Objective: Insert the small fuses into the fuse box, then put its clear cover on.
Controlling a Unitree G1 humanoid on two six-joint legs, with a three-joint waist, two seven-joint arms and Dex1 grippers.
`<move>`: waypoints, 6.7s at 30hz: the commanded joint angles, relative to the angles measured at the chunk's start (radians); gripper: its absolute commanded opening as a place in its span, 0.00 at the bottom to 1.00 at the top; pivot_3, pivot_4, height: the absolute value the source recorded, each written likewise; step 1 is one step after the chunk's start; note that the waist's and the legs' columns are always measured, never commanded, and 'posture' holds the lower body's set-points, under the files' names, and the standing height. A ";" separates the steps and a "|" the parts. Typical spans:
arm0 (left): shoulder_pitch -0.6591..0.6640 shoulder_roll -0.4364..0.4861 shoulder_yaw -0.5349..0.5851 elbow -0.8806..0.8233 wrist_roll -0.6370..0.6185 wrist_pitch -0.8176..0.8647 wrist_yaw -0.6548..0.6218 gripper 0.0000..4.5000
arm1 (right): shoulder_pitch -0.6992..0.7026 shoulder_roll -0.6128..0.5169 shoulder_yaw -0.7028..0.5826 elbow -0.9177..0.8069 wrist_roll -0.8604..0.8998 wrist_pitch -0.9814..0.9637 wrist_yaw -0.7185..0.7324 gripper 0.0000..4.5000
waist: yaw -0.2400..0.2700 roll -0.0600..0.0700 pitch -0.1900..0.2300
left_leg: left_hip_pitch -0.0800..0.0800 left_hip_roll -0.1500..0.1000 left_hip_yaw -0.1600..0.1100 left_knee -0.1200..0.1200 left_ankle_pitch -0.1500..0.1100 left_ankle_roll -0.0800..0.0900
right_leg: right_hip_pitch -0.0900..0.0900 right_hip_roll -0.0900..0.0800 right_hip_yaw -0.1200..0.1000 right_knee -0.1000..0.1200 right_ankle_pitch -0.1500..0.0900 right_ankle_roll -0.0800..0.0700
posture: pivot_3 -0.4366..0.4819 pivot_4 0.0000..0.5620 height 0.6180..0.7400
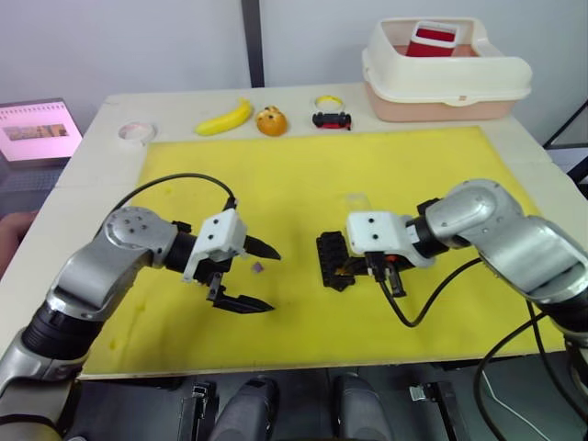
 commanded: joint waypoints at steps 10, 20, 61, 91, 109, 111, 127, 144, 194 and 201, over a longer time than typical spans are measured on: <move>0.014 0.003 0.007 -0.038 -0.001 -0.013 0.004 0.99 | 0.014 -0.004 -0.016 -0.002 -0.051 -0.038 0.024 0.00 | 0.000 0.000 0.000 | 0.000 0.000 0.000 0.000 0.000 0.000 | 0.000 0.000 0.000 0.000 0.000 0.000 | 0.48 0.27 1.00; 0.015 0.001 0.003 -0.036 0.005 -0.018 0.003 0.99 | 0.024 0.007 -0.011 -0.001 -0.066 -0.039 0.023 0.00 | 0.000 0.000 0.000 | 0.000 0.000 0.000 0.000 0.000 0.000 | 0.000 0.000 0.000 0.000 0.000 0.000 | 0.48 0.27 1.00; 0.003 -0.012 0.003 -0.081 -0.011 0.032 0.038 0.99 | 0.032 0.062 0.046 0.054 -0.173 -0.108 0.093 0.00 | -0.001 0.000 0.000 | 0.001 0.000 0.000 0.000 0.000 0.000 | 0.000 0.000 0.000 0.000 0.000 0.000 | 0.48 0.27 1.00; 0.000 -0.013 0.001 -0.065 0.001 0.021 0.041 1.00 | 0.196 0.157 -0.259 -0.043 0.061 -0.012 -0.054 0.00 | 0.001 0.000 0.000 | 0.000 0.000 0.000 0.001 0.000 0.000 | 0.001 0.000 0.000 0.000 0.000 0.000 | 0.48 0.27 1.00; 0.005 -0.019 0.010 -0.043 0.009 0.003 0.050 1.00 | 0.333 0.149 -0.314 0.057 0.095 -0.125 -0.129 0.00 | 0.001 0.000 0.000 | 0.001 0.000 0.000 0.001 0.000 0.000 | 0.001 0.000 0.000 0.000 0.000 0.000 | 0.48 0.27 1.00; 0.004 -0.026 0.011 -0.035 0.011 0.001 0.060 1.00 | 0.334 0.151 -0.316 0.059 0.103 -0.122 -0.131 0.00 | 0.001 0.000 0.000 | 0.001 0.000 0.000 0.001 0.000 0.000 | 0.001 0.000 0.000 0.000 0.000 0.000 | 0.48 0.27 1.00; 0.011 -0.107 -0.021 -0.016 0.031 0.019 0.150 1.00 | 0.383 0.125 -0.252 0.103 0.031 -0.197 -0.137 0.00 | 0.001 -0.001 -0.001 | 0.001 0.000 0.000 0.001 0.000 0.000 | 0.002 0.000 0.000 0.000 0.000 0.000 | 0.48 0.27 1.00; 0.018 -0.034 0.092 0.021 -0.022 0.058 0.141 1.00 | 0.161 0.158 -0.376 -0.033 0.283 0.061 -0.156 0.00 | -0.001 -0.001 -0.001 | 0.002 0.000 0.000 0.001 0.000 0.000 | 0.002 0.000 0.000 0.000 0.000 0.000 | 0.48 0.27 1.00; 0.110 0.097 0.322 0.658 -0.347 0.956 0.105 1.00 | 0.026 0.088 -0.258 -0.097 0.225 -0.056 -0.132 0.99 | 0.001 0.000 -0.001 | 0.001 0.001 0.000 0.000 0.000 -0.001 | 0.000 0.002 0.003 0.002 0.000 0.000 | 0.48 0.27 1.00; 0.088 0.019 0.372 0.636 -0.358 1.004 0.193 1.00 | 0.026 0.086 -0.255 -0.100 0.223 -0.046 -0.132 0.99 | 0.012 0.000 -0.001 | 0.001 -0.001 -0.001 0.001 0.000 -0.001 | 0.001 0.002 0.005 0.002 0.000 0.000 | 0.48 0.27 1.00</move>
